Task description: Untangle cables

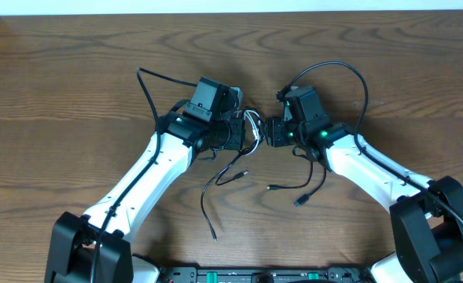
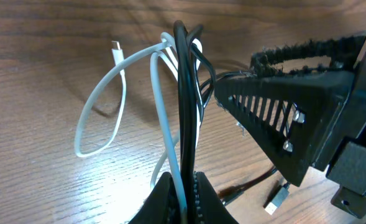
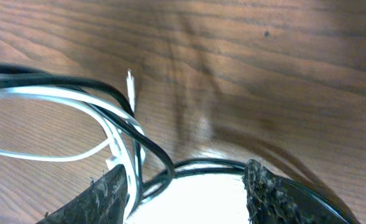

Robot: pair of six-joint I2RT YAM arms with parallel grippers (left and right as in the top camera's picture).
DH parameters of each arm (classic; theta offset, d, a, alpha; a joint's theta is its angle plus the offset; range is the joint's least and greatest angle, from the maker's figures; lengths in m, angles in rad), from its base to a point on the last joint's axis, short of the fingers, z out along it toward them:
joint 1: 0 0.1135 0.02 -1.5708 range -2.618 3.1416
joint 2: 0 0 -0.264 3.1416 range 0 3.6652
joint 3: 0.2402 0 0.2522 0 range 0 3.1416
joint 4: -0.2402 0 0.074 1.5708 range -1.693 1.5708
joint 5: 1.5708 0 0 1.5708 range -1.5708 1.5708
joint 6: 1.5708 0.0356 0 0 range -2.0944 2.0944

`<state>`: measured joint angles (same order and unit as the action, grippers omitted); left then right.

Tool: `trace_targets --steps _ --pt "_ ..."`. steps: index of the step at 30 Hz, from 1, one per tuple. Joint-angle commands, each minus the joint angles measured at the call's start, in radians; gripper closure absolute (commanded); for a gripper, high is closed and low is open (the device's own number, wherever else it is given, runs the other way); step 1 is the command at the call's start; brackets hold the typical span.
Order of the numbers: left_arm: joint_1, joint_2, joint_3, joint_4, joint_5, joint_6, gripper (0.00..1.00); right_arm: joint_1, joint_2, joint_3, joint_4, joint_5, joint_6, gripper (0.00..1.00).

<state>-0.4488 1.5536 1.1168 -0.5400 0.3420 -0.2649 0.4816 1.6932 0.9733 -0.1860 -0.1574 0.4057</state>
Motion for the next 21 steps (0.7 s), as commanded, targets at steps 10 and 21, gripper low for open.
trace_targets --steps 10,21 --pt "0.0 -0.005 0.0 0.0 0.096 -0.002 0.92 0.01 0.051 0.013 0.081 0.026 -0.002 0.44" --pt "0.0 -0.005 0.0 0.0 0.096 -0.002 0.92 0.011 0.131 0.013 0.168 0.04 -0.003 0.44"
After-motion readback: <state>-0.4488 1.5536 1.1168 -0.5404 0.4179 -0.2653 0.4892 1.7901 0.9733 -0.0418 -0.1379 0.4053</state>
